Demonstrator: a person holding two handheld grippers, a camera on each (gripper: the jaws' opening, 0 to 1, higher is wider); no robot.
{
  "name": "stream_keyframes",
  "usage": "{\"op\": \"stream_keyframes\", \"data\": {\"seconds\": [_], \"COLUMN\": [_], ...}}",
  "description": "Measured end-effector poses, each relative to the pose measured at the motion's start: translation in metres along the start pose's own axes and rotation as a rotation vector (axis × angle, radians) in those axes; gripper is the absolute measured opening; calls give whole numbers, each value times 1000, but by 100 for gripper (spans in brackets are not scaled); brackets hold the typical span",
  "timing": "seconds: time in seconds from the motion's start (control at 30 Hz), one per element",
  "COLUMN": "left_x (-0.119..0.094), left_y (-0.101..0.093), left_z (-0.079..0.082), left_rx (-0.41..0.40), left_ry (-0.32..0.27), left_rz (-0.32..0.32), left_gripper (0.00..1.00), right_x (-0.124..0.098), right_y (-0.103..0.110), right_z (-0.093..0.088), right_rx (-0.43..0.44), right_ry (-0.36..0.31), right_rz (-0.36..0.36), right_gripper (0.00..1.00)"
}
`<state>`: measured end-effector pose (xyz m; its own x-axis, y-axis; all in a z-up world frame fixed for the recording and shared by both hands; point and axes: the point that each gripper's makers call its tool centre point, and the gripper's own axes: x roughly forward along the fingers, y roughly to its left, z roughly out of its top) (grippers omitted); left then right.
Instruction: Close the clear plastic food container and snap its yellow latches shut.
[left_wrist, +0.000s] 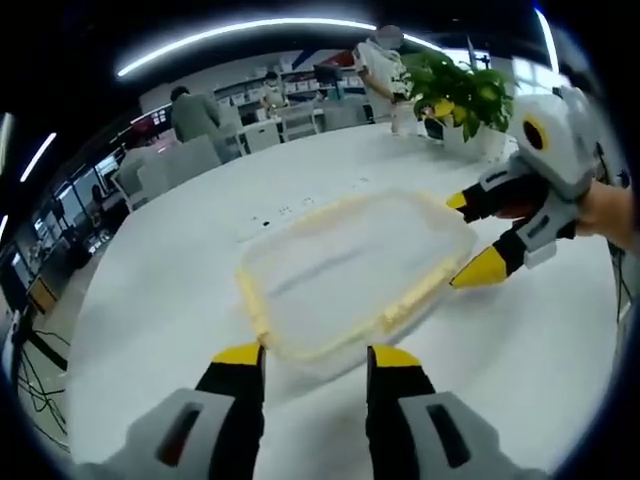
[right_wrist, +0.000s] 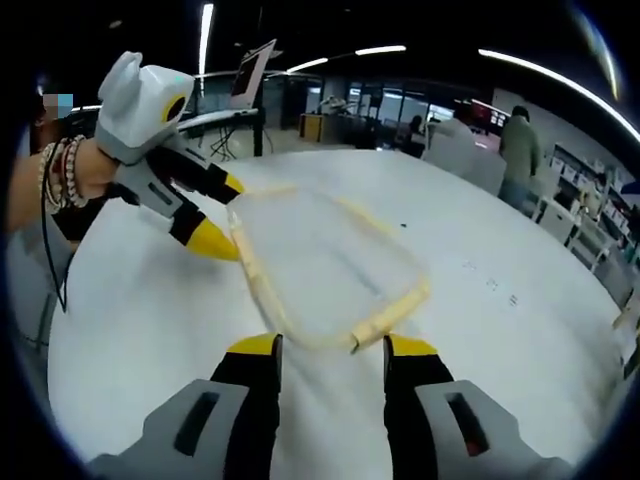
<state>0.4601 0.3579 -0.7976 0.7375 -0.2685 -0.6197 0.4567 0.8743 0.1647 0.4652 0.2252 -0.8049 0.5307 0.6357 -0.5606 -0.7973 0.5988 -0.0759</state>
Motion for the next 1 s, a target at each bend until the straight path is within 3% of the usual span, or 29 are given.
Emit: {"op": "stream_keyframes", "data": {"seconds": [0.27,0.4,0.43,0.47,0.63,0.77,0.87,0.93,1.0], "left_x": [-17,-30,-33,-38,-58,-78,-94,-108,-125], "left_y": [3,-6,-7,-12,-29,-47,-48,-51,-48], "left_z": [-3,3,7,18,34,43,44,32,27], "left_rx": [-62,-181,-161,-133,-143,-94,-65,-25,-21], "left_ry": [-15,-25,-40,-93,-153,-198,-201,-145,-171], "left_rz": [15,-1,-3,-6,-21,-90,-98,-123,-129], "left_gripper": [37,40,42,45,77,75,76,74,74], "right_x": [-17,-34,-37,-42,-62,-77,-86,-93,-101], "right_y": [2,8,9,10,21,32,43,53,58], "right_z": [7,13,14,15,20,26,31,32,33], "right_rx": [9,19,18,15,46,70,90,84,77], "right_ry": [-8,-35,-39,-43,-63,-77,-86,-85,-88], "right_rz": [-11,-24,-29,-36,-53,-70,-67,-55,-69], "right_gripper": [39,39,40,40,47,54,58,61,62]}}
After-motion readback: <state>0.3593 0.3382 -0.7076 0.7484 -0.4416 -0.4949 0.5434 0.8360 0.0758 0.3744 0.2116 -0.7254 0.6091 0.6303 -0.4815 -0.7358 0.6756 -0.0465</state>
